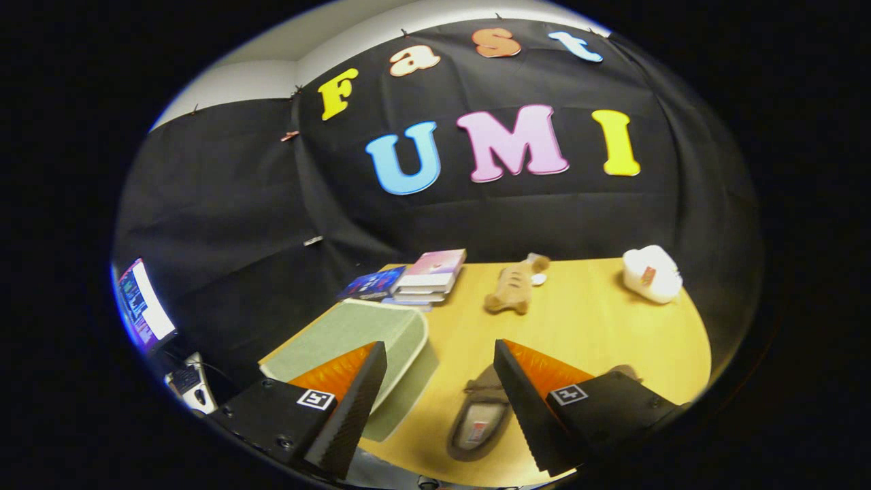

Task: Open the storage box then place both shoes into the box .Put the left shoe in first, then the right shoe, with the right side of both shoes facing outward in a uniform manner.

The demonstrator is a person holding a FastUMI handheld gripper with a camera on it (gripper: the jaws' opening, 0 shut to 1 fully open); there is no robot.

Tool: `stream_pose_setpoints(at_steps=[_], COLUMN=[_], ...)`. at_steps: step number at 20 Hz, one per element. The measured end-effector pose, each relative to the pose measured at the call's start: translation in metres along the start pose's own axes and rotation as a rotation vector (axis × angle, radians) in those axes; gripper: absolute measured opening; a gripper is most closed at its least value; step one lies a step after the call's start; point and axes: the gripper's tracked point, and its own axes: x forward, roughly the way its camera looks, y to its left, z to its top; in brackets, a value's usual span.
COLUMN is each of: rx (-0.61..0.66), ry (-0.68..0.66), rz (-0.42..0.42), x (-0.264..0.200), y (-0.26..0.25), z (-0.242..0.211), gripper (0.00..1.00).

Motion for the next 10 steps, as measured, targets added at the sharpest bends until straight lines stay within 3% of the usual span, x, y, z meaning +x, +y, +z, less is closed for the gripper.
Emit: stream_pose_setpoints(at_steps=[5, 10], rx=[0.106, 0.273], ry=[0.139, 0.287], rz=[0.258, 0.367], x=[0.009, 0.028], y=[0.054, 0.064], z=[-0.052, -0.102], gripper=[0.98, 0.98])
